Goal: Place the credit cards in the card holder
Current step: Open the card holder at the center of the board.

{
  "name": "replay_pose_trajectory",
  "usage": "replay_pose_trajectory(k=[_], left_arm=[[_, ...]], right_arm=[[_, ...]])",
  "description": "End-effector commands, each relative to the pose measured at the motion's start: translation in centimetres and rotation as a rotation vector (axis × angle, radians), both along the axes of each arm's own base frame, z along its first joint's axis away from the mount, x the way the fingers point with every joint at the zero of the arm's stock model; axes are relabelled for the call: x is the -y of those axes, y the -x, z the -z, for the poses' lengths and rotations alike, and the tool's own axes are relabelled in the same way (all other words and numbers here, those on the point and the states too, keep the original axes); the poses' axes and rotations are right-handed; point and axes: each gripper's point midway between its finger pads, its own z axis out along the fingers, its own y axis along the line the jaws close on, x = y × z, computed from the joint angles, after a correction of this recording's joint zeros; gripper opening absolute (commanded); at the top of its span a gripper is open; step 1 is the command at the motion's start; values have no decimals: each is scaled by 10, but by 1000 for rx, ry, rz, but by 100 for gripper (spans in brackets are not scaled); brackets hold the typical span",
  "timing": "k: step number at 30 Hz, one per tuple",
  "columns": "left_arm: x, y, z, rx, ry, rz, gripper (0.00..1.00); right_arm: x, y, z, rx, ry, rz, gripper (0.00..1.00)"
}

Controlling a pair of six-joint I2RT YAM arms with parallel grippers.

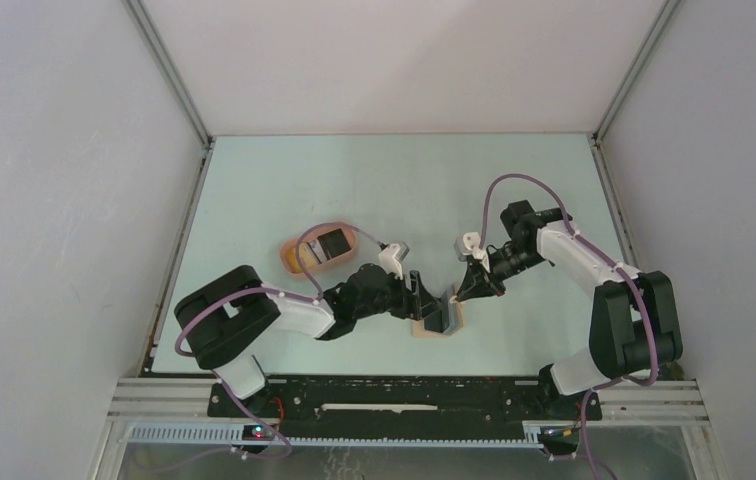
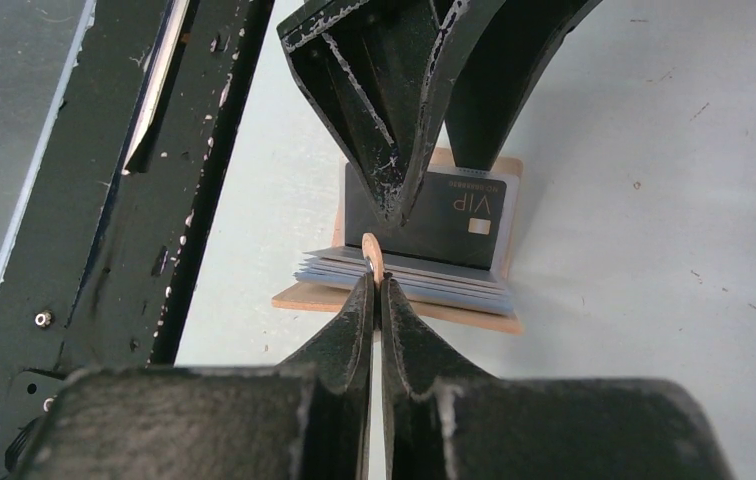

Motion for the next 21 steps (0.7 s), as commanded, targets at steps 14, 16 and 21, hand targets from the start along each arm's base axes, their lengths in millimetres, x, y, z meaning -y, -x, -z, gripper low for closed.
replay_pose_trajectory(k=[14,16,21], left_arm=[[-24,-23,-20,104,-97,-160,73],[-17,-19,-28,112,-68,-128,72],[12,-7,-45,115,12,-35,69]], right_arm=[[-2,0,-7,6,-38,-4,8],[-2,0,-6,4,-37,-5,8],[-2,0,-4,0,-31,-5,8]])
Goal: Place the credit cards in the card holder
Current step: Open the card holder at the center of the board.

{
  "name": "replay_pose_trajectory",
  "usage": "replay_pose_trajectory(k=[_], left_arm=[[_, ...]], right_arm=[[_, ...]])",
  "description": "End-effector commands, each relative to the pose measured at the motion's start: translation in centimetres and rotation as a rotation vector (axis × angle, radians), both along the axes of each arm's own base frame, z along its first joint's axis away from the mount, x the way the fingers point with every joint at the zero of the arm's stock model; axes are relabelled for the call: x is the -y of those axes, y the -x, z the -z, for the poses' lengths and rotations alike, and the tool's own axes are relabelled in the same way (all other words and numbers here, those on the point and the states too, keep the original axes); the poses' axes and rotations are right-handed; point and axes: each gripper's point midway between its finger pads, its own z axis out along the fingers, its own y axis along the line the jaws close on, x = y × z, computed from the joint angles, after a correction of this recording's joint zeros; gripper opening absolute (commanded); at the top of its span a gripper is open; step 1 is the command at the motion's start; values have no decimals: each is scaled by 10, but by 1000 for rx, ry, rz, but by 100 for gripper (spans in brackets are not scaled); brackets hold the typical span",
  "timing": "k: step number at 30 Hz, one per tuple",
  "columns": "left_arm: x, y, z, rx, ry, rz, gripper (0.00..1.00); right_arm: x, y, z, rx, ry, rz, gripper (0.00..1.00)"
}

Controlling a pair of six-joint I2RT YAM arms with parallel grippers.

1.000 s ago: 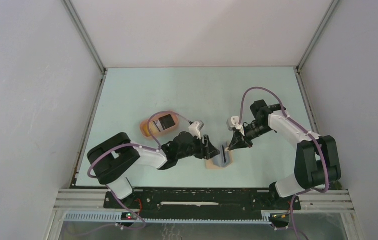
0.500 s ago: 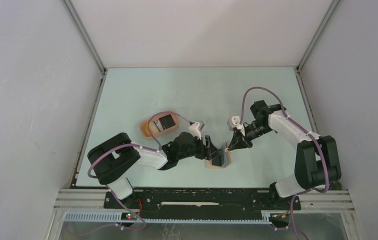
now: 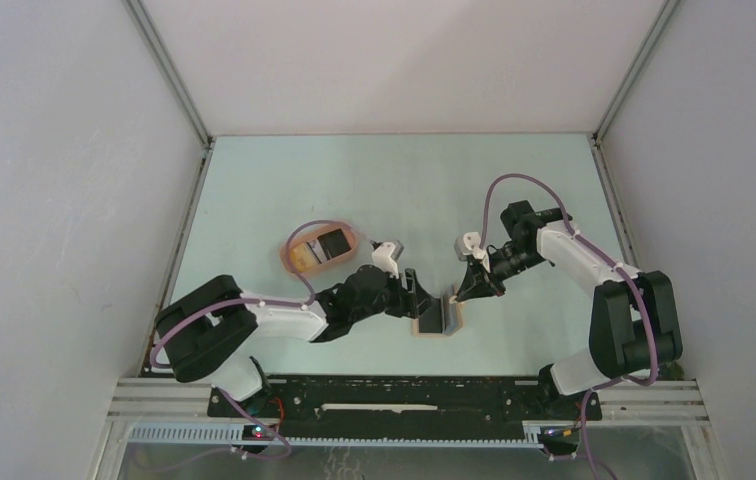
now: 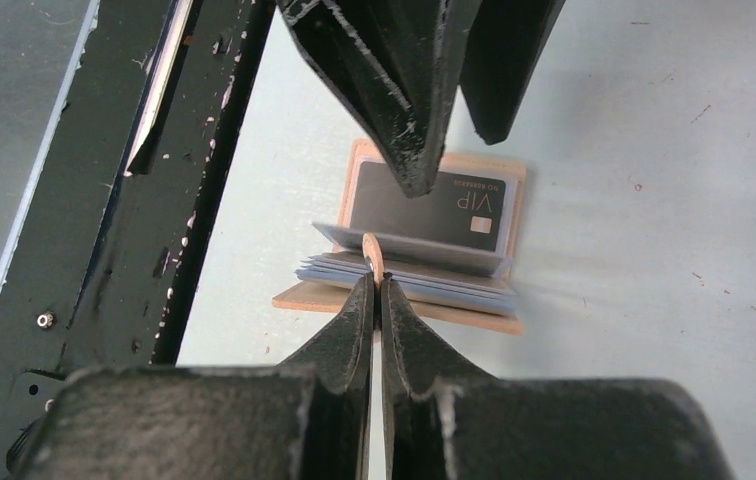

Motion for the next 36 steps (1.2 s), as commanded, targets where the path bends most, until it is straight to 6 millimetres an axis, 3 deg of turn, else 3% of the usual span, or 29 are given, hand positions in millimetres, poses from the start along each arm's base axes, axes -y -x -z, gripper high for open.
replay_pose_trajectory(k=[1,11,17,23,36], left_arm=[[33,4,-34,57,90,90,68],[41,7,-40,57,113,103,65],[51,5,-26,18,97,112,64],[50,3,-18,10,75,95,67],[53,3,-7,-16,49,102,70]], right_arm=[[-1,-1,-3,2,-25,-4,8],[-1,-1,-2,-2,-23,-4,8],[-1,-1,-4,9,-31,-8,8],[-2,4,-19,50,-91,-26,8],[0,3,-12,29,-72,-20,8]])
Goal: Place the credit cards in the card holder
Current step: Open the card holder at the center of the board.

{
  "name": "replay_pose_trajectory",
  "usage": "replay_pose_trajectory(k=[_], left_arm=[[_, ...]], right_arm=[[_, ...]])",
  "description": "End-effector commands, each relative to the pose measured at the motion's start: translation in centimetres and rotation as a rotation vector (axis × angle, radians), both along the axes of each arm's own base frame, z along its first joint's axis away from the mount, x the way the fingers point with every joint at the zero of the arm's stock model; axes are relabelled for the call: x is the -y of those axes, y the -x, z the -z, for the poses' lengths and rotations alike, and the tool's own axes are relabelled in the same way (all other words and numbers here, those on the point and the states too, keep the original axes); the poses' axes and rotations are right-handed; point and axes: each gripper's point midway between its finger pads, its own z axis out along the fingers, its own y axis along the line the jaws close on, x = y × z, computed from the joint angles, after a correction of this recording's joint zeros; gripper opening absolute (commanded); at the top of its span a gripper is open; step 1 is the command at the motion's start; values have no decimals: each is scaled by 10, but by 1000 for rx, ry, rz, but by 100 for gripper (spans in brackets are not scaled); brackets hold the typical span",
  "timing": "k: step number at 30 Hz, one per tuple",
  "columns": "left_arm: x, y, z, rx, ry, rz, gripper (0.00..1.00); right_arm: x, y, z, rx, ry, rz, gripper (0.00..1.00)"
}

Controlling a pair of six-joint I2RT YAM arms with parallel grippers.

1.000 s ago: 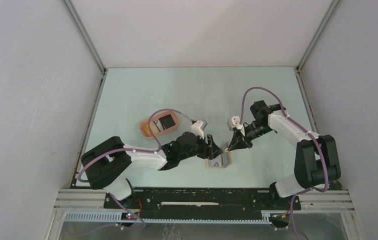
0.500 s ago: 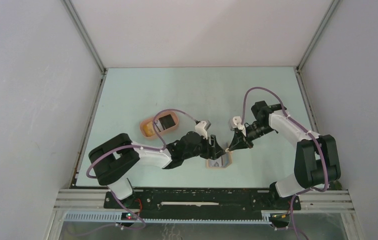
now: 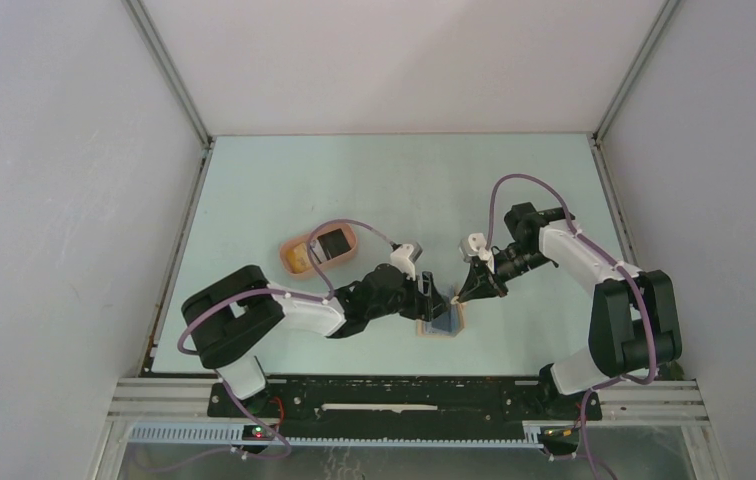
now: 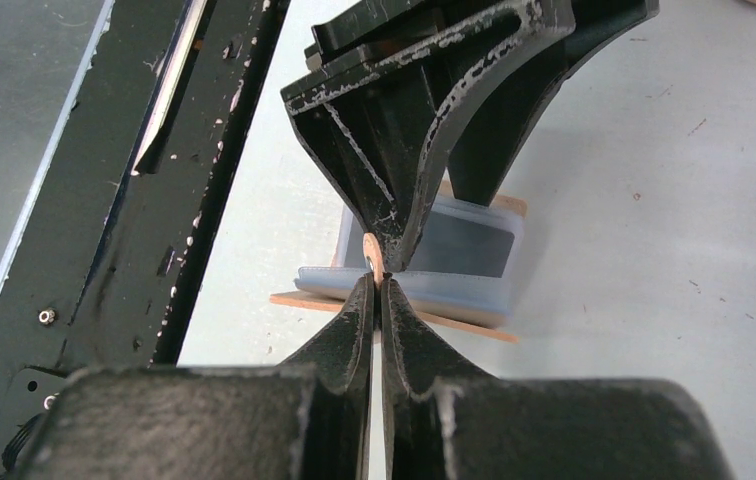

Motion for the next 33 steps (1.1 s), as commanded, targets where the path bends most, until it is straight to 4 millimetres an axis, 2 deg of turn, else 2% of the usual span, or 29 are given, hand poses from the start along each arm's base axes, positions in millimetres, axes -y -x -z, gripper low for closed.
replay_pose_trajectory(k=[1,13,22,29,33], left_arm=[[18,-7,-18,23,44,10,70],[12,-11,-12,37,-38,1,71],[13,-13,-8,36,-85,14,68],[13,-21,-3,58,-170,9,67],[12,-22,3,67,-237,20,67]], right_arm=[[-3,0,-8,15,-37,-4,8],[6,-4,0,10,-1,9,12],[17,-7,10,-7,36,27,17],[25,-10,22,-11,107,29,34],[32,-14,24,33,144,51,49]])
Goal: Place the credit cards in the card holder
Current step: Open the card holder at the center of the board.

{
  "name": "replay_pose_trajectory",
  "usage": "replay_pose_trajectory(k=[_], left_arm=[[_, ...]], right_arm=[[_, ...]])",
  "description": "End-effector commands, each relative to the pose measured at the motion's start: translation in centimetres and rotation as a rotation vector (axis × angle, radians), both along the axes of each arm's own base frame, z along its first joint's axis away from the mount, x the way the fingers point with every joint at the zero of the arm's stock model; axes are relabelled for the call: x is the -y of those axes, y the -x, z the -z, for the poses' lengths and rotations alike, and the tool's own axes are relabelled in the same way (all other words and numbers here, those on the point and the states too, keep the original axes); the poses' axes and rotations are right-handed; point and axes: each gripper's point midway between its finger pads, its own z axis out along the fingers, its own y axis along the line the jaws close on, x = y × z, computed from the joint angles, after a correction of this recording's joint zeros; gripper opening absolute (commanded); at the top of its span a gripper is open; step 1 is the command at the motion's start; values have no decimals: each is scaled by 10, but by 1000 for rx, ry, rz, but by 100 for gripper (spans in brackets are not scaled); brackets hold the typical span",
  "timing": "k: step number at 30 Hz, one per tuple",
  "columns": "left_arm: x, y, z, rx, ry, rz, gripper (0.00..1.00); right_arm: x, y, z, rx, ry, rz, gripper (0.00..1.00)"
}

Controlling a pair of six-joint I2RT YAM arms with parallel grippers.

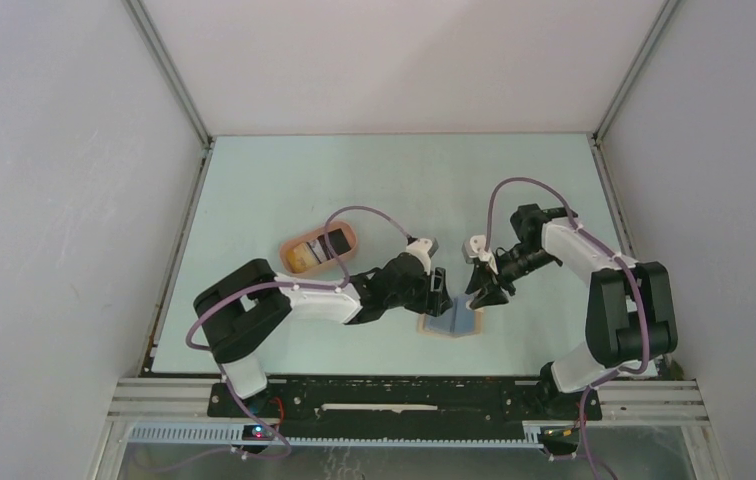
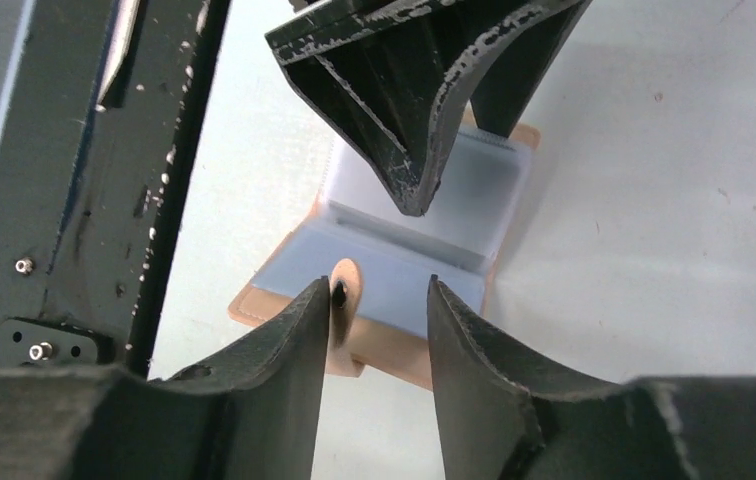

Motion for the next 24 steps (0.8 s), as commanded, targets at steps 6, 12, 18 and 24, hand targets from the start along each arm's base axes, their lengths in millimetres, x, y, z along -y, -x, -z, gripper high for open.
replay_pose_trajectory(k=[6,12,18,24], left_arm=[[10,-12,-10,72,-75,18,67],[5,-14,-17,98,-78,4,67],[-9,-15,-40,181,-1,-37,66],[-35,-15,-84,360,78,-78,66]], right_arm=[[17,-17,-20,153,32,85,60],[26,-16,-51,224,-38,158,75],[11,2,-76,56,-153,222,78],[-7,15,-98,-268,-116,278,100]])
